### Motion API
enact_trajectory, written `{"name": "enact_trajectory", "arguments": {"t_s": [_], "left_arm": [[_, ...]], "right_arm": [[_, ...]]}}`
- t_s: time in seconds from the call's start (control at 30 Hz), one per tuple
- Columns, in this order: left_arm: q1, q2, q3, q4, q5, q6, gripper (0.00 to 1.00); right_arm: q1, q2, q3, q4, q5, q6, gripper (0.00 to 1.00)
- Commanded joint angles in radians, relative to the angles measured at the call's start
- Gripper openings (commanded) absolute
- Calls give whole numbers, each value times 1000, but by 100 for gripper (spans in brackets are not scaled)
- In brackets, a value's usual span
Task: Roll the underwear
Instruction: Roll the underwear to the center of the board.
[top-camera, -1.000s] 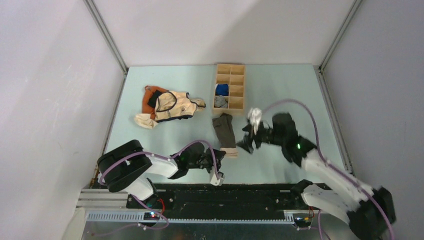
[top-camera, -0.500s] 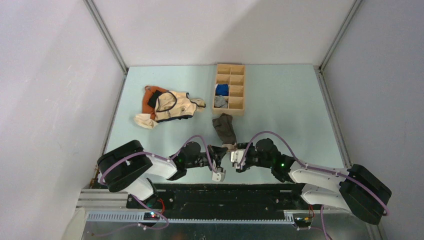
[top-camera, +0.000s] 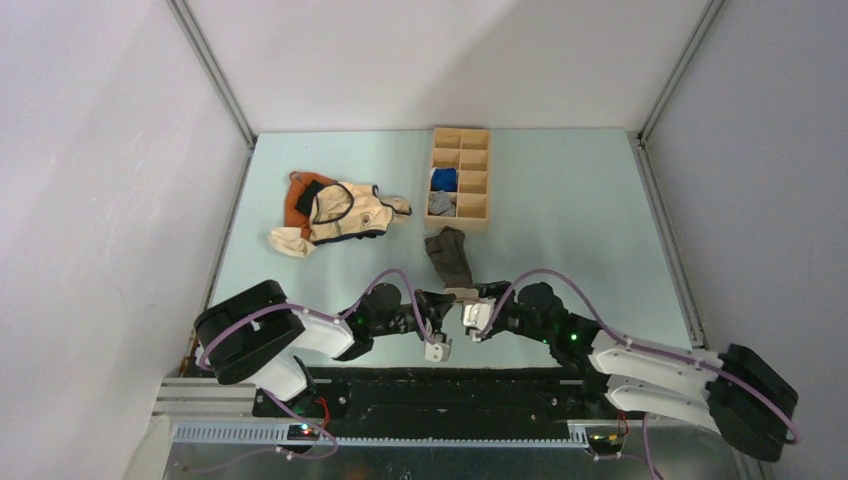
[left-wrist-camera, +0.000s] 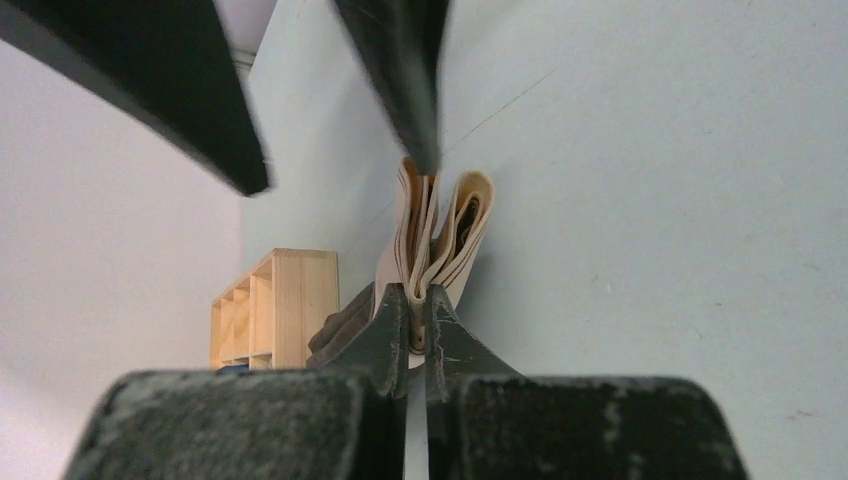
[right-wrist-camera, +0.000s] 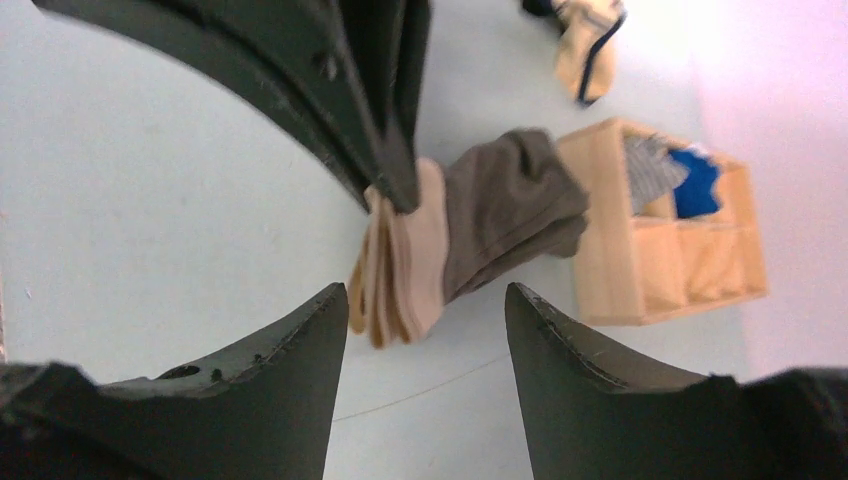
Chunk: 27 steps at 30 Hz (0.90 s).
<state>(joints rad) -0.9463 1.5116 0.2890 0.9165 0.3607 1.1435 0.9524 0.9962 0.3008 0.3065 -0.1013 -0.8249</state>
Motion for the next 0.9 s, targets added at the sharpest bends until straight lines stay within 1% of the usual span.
{"name": "enact_trajectory", "arguments": {"t_s": [0.0, 0.1, 0.13, 0.23, 0.27, 0.4, 0.67, 0.8, 0.87], "left_arm": [[2, -27, 1, 23, 7, -8, 0], [3, -24, 5, 35, 4, -8, 0], [3, -27, 2, 48, -2, -13, 0], [3, -34, -4, 65, -11, -20, 0], [3, -35, -5, 73, -13, -22, 0], [3, -50, -10, 77, -24, -29, 0], [3, -64, -11, 83, -37, -64, 0], [3, -69, -14, 90, -42, -80, 0], [4, -72, -16, 91, -47, -84, 0]], "right_arm": [[6, -135, 12, -58, -69, -21, 63], [8, -97, 10, -34, -93, -3, 63], [9, -10, 10, 47, -57, 5, 62], [8, 82, 13, 162, -7, 8, 62], [-2, 116, 16, 176, -2, 8, 61], [-23, 149, 18, 201, -43, 9, 60], [-25, 216, 18, 245, -48, 9, 56], [-34, 258, 18, 296, -35, -16, 50], [-41, 274, 20, 304, -28, -29, 43]]}}
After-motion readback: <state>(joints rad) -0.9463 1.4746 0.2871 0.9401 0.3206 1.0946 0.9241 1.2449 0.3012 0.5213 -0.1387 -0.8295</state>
